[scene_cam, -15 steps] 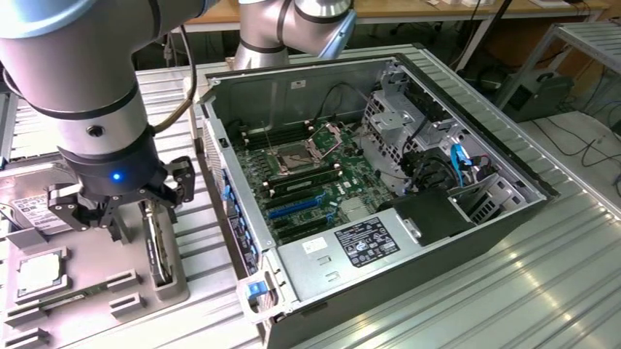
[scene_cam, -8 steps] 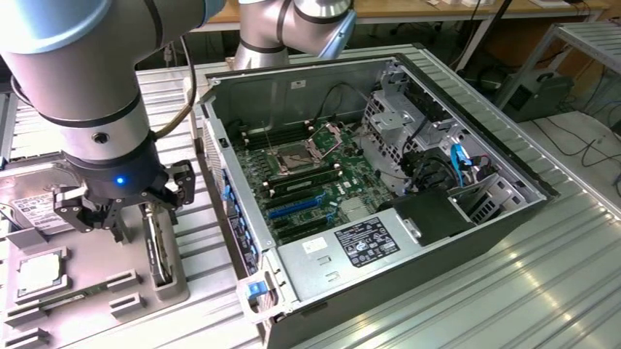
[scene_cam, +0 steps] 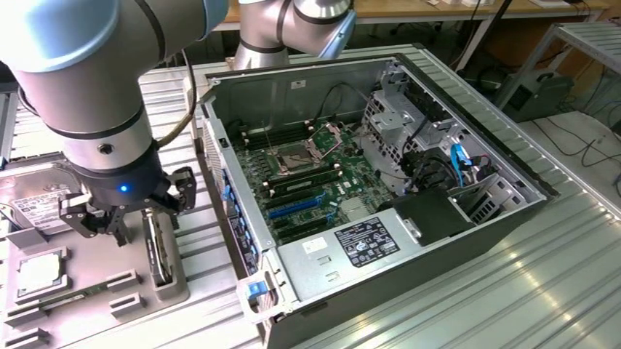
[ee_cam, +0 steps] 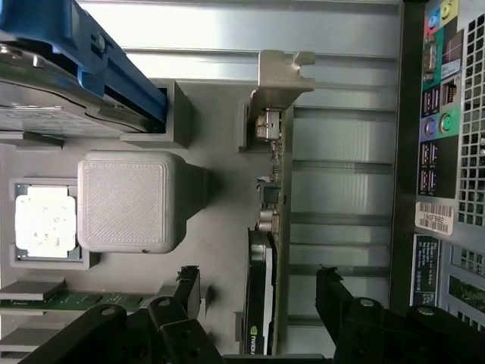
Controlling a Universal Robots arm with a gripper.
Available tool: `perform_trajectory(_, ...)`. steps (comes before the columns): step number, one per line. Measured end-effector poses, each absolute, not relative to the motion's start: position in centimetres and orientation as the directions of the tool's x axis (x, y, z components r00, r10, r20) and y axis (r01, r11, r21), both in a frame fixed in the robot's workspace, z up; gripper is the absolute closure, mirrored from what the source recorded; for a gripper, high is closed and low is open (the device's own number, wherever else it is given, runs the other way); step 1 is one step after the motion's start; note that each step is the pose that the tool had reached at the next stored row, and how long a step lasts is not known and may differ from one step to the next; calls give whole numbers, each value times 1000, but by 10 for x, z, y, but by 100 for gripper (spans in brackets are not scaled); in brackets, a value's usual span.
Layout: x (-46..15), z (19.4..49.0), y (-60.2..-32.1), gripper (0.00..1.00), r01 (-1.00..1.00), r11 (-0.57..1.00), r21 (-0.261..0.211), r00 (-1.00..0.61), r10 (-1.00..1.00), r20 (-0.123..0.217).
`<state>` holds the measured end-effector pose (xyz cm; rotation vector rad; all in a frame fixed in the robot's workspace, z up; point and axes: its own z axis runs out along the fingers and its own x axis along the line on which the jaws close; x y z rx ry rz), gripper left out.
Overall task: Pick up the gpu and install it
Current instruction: 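Pick up the gpu and move the gpu toward the slot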
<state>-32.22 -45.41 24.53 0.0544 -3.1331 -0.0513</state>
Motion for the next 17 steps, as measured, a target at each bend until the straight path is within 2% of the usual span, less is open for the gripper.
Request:
perform_trajectory(8,-322,231,-456,28,-35,999,33,-999,-35,7)
perform_trajectory(15,-322,230,-456,28,-35,999,33,-999,-35,7)
perform_trajectory(16,-322,230,-456,29,-35,999,33,-999,-35,7)
perform_trajectory(17,-322,230,-456,36,-35,999,33,-999,-35,7)
